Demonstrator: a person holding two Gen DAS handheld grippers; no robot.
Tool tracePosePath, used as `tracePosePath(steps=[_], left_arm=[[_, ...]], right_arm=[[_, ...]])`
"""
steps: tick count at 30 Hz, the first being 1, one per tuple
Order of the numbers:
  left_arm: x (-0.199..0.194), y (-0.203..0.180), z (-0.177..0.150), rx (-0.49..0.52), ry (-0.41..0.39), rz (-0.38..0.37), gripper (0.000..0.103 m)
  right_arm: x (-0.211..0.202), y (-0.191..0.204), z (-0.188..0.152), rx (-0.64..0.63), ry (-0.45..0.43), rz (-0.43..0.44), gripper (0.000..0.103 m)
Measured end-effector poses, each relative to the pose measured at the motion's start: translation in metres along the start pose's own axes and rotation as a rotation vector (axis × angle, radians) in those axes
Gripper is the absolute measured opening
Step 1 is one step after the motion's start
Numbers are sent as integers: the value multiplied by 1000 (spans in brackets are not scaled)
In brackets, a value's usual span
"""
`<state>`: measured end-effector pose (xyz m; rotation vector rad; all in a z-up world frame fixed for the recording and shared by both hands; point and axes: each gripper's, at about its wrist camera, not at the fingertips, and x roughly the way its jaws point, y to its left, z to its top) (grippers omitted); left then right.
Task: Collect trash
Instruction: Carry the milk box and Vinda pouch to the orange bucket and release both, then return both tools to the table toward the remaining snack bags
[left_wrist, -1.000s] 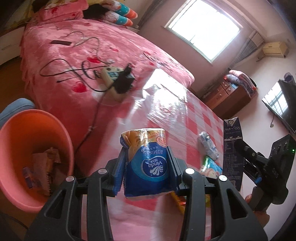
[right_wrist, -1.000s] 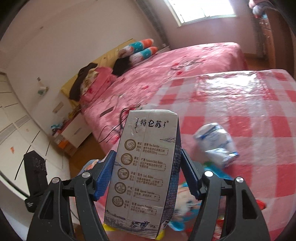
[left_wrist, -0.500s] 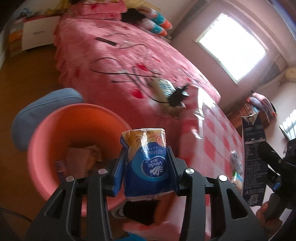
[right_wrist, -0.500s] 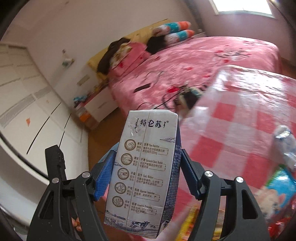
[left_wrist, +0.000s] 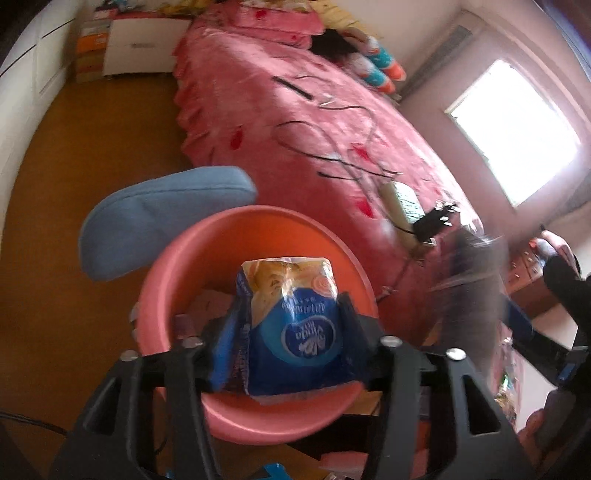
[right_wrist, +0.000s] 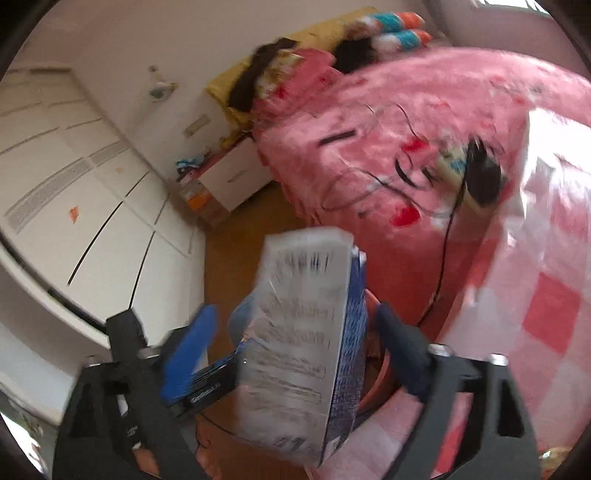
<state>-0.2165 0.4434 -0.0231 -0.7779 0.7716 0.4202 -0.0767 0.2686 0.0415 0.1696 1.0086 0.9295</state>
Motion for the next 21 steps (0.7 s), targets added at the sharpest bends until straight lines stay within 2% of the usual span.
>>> tracePosePath(steps=[2,4,15,21], left_arm=[[-1,7,0,-10,-12,19,64],[-2,11,0,-8,-23,34,70],[-7,-4,-4,36,-30,27,73],[-12,-18,-9,74,-27,11,74]], right_arm=[[1,-8,-5,29,13,1,91],[-6,-15,-9,34,2,-36,91],[-64,-22,-36,-77,-117,-200,91],[-84,-27,-50,-107,-150,-258,91]])
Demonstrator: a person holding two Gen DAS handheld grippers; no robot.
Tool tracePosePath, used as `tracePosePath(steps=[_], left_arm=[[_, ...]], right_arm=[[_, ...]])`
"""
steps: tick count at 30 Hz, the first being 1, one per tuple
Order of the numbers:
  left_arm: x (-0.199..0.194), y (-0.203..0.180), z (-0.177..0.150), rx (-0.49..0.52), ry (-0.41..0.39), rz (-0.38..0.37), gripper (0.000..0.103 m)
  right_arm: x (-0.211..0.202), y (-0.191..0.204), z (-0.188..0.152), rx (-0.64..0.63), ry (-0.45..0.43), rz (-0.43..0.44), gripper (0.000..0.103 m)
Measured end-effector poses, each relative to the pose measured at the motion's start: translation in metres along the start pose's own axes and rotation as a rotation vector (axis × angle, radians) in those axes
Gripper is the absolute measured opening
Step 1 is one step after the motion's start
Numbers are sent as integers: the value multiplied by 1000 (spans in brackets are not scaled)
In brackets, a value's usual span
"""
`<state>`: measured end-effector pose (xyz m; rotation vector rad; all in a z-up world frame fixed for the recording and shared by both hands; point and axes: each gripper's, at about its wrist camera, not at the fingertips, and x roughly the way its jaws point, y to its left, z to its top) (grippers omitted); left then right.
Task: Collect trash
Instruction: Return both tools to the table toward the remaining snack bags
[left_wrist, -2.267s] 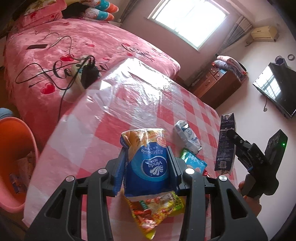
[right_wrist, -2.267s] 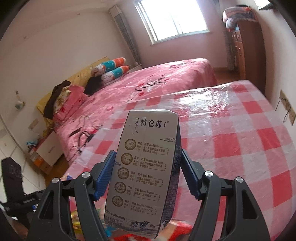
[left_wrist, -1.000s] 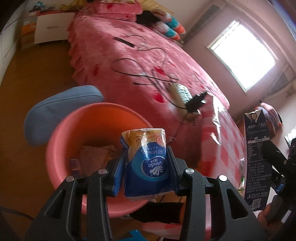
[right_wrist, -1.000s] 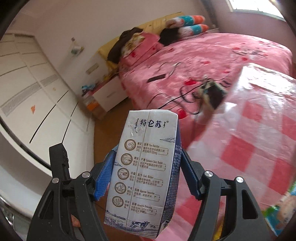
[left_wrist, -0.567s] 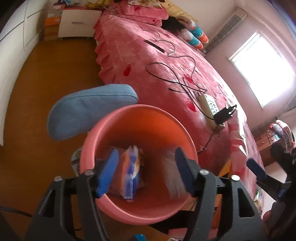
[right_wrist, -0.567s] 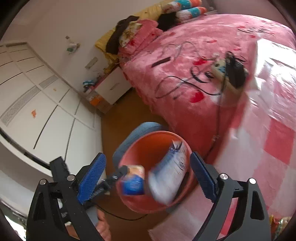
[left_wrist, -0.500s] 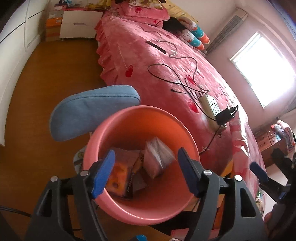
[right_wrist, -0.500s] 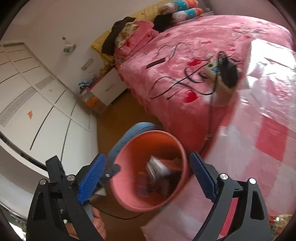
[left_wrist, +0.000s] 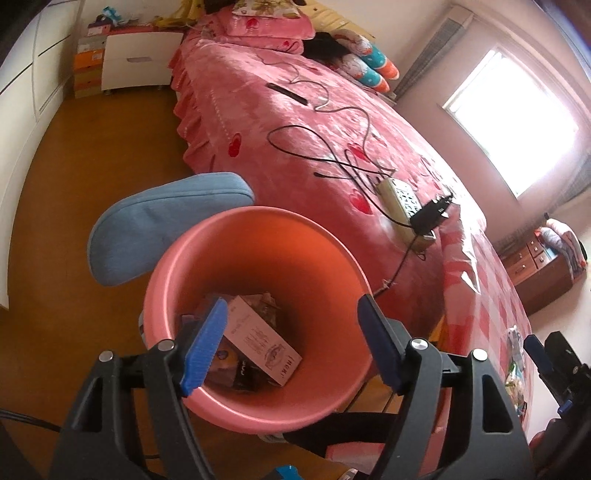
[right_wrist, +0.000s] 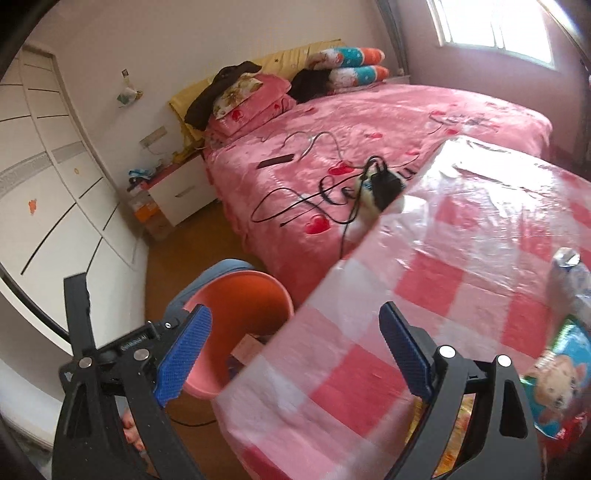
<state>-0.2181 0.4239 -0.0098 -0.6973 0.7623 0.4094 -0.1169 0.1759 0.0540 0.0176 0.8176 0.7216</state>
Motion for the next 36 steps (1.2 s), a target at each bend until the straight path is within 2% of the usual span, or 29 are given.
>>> tracePosePath(steps=[13,36], left_arm=[[-20,-51,-12,116,-22,-46,81],[-34,-144,-51,314,8,-117,82]], right_arm=[[-37,-29,-25,5,-35,-54,91],[-88,-75,-40,27,-119,-133,91]])
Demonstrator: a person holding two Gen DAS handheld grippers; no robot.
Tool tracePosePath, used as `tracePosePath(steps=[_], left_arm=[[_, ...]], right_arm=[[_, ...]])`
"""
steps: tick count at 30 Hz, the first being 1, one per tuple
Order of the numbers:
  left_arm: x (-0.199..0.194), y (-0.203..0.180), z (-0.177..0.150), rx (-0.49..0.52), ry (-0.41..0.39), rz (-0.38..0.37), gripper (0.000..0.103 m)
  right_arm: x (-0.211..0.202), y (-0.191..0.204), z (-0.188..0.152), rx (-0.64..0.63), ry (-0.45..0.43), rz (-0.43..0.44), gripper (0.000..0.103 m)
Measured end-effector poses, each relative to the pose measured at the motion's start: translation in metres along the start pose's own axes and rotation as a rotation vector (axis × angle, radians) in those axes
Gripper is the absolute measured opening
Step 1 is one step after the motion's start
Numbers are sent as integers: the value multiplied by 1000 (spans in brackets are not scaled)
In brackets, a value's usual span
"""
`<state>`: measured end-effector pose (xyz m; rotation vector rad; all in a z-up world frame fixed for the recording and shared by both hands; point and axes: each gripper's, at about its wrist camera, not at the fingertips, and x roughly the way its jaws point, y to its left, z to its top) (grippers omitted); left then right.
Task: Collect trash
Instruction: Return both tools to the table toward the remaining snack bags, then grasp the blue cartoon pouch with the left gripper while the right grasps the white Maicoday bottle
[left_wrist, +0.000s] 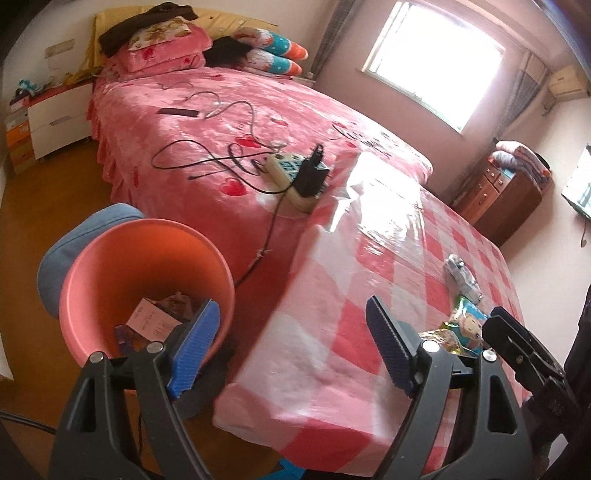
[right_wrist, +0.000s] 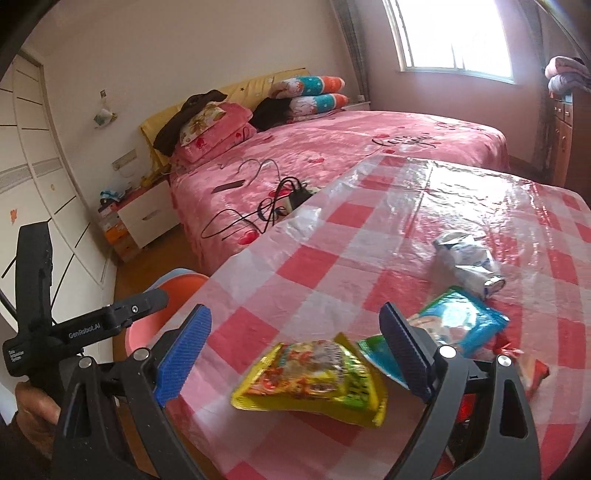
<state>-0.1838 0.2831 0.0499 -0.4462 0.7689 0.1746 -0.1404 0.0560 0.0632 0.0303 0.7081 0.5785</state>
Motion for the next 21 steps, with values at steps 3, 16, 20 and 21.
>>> tracePosePath(steps=[3,16,20,21], left_arm=[[1,-11,-1,22,6,-7,82],[7,-74,-11,169,32,-65,82],[8,-91,-13,202,39,-83,82],[8,-94,-14,210,39,-86,82]], right_arm=[[-5,-7,1,4,-10,-9,91],[-29,-53,6,37,-53,-88,91],[-34,-70,7,67,-53,-94,91],[-35,-73,7,72,-53,-95,91]])
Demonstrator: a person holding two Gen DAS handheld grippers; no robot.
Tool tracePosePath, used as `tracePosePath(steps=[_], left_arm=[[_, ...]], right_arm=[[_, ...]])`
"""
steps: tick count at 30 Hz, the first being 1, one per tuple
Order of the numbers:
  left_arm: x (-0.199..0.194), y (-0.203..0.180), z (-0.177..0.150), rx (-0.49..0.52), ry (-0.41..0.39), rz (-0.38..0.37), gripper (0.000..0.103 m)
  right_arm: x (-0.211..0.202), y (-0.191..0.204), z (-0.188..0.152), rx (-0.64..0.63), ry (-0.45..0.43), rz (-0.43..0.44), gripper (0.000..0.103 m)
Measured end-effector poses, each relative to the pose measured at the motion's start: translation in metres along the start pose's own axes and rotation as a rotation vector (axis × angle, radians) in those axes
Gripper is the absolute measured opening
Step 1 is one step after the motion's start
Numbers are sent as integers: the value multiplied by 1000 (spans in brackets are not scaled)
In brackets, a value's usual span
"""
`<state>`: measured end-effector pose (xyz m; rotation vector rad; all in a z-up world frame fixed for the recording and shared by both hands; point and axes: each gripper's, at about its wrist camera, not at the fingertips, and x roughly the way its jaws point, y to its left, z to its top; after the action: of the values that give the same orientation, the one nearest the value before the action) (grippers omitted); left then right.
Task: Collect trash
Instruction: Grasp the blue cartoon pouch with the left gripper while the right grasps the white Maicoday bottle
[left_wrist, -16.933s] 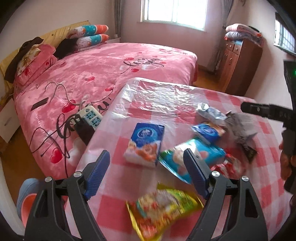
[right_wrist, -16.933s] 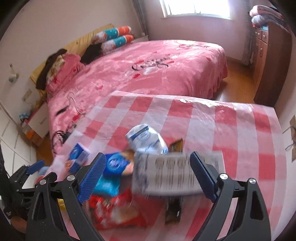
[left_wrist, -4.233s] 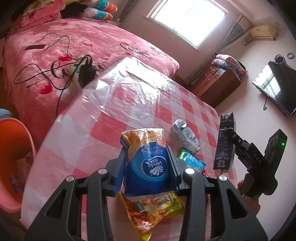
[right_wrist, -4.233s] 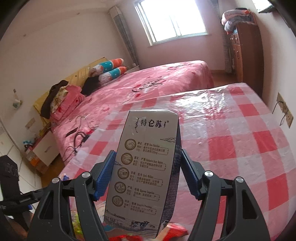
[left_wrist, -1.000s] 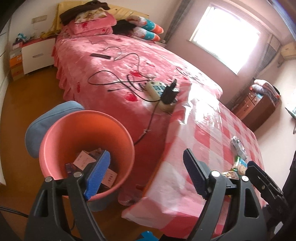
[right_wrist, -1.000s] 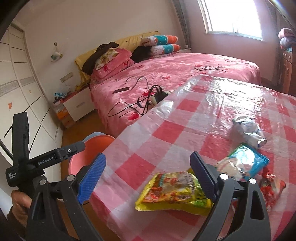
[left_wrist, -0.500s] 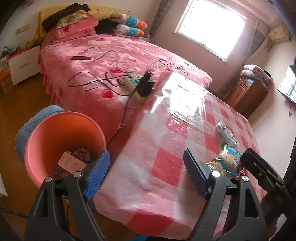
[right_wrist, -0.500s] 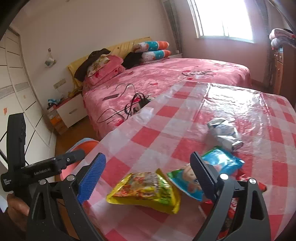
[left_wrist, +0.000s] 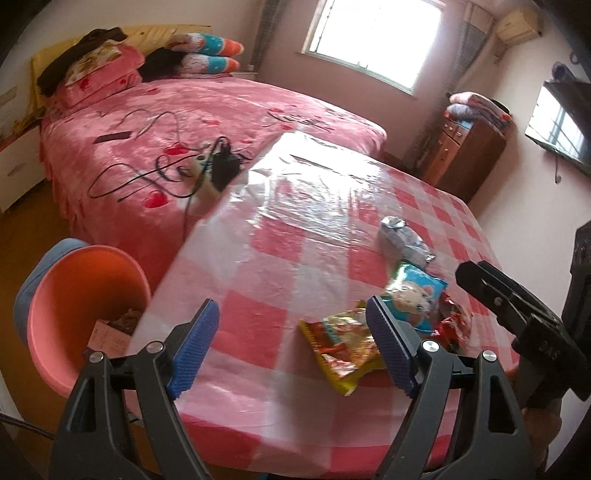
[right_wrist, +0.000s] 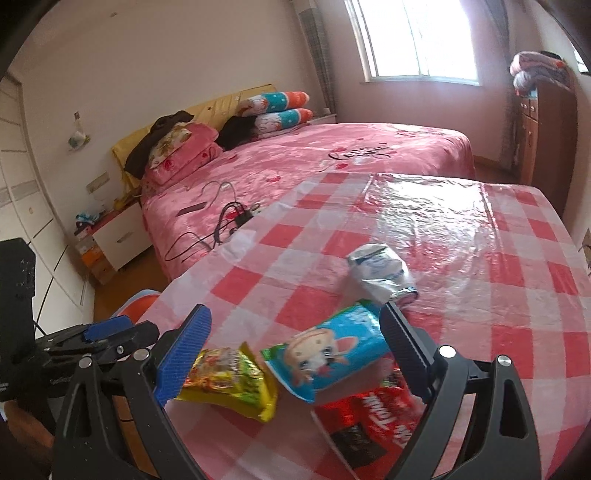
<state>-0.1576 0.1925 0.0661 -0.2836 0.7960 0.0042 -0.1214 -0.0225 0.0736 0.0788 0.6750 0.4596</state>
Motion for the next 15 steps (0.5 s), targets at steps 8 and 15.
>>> tracePosePath(steps=[8,15], left_arm=[[7,-36,0,76,26,-37,82],[11,-73,3,168,44,-114,82]], right_arm=[[-8,-35,5,57,-2,-22,91],[-15,-71,8,121,1,-55,91]])
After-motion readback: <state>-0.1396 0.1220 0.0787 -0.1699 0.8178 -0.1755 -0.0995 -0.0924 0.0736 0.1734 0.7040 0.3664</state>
